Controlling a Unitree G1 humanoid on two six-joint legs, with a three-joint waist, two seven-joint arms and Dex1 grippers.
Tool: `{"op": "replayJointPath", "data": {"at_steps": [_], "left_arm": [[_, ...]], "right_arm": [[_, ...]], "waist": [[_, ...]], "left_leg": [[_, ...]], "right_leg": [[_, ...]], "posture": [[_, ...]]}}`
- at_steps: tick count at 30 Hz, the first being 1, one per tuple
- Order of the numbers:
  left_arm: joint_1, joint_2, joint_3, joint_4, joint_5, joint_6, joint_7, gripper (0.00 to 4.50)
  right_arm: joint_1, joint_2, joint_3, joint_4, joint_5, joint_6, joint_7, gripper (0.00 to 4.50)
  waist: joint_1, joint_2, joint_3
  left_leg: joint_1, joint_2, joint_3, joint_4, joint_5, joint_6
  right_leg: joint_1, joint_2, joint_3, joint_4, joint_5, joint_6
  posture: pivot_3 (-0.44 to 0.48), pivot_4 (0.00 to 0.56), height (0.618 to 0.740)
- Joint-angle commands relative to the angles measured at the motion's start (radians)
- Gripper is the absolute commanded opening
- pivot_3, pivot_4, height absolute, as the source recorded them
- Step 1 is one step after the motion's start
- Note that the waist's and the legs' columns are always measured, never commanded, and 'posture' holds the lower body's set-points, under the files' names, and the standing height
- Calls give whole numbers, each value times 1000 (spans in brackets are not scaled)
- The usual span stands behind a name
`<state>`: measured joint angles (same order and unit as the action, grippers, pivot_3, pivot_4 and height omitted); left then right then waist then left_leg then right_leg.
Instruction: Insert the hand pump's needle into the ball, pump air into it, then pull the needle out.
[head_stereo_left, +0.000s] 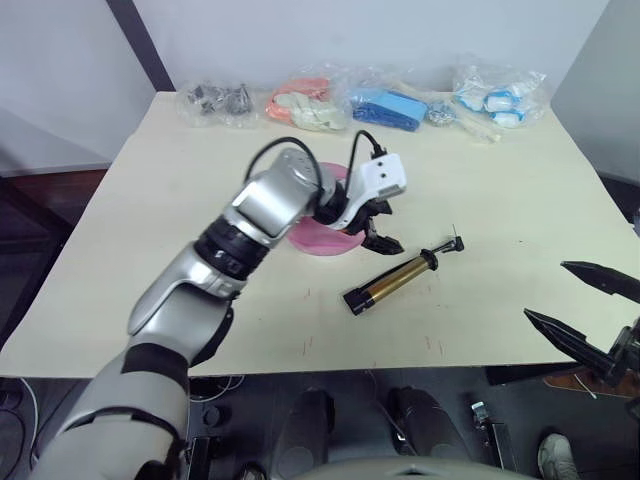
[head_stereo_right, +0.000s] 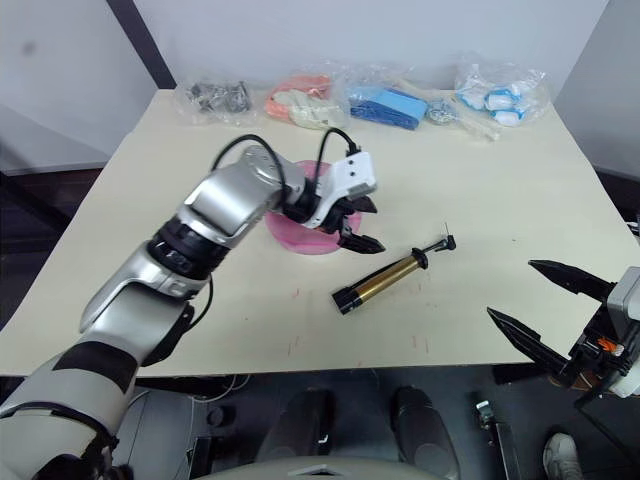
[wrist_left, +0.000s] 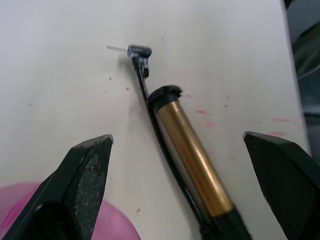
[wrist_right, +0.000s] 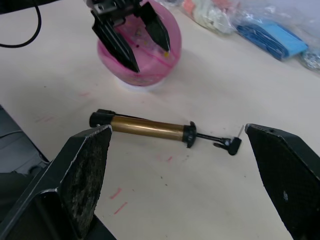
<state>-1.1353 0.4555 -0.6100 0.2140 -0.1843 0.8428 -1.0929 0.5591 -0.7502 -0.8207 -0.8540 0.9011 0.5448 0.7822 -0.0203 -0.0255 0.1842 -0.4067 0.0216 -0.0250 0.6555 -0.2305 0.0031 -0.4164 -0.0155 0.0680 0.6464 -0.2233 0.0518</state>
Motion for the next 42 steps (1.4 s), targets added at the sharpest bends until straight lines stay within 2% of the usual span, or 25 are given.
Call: {"op": "replayJointPath", "data": {"at_steps": [1,9,19,26,34,42], "left_arm": [[-48,-52,-20,78,62,-62,-7,4444],[-73,-197,-52,309,200,-230,24,4444],[-121,-382,-66,639,378,-483,118,4444],[-126,-419,-57,759,487,-617,194,4444],[-124,-433,-38,789,526,-651,175,4444],[-101,-470,-13,819,519,-602,122,4444]], "right_arm": [[24,6,-15,-29,17,-5,-2,4500],[125,88,-47,-59,12,-46,3,4500],[157,146,18,-99,-32,-95,-36,4500],[167,156,42,-116,-45,-112,-59,4500],[156,158,80,-118,-64,-124,-79,4500],[139,147,107,-111,-70,-131,-92,4500]], "waist": [[5,0,0],[11,1,0],[10,1,0],[9,1,0],[10,1,0],[10,1,0]], "left_leg": [[-1,0,-1,0,0,0],[-7,-2,-5,3,0,0],[-9,-2,-5,9,-1,1],[-9,-2,-4,11,-2,3],[-10,-2,-4,12,-2,3],[-9,-2,-4,12,-2,3]], "right_leg": [[-1,0,-1,0,0,1],[-3,-1,-4,-1,2,3],[-2,-1,-4,0,1,2],[-2,-1,-3,0,1,3],[-2,-1,-3,0,1,3],[-2,-1,-3,0,2,3]], "posture": [[0,150,740],[0,150,740],[0,150,740],[0,150,740],[0,150,740],[0,150,740]]}}
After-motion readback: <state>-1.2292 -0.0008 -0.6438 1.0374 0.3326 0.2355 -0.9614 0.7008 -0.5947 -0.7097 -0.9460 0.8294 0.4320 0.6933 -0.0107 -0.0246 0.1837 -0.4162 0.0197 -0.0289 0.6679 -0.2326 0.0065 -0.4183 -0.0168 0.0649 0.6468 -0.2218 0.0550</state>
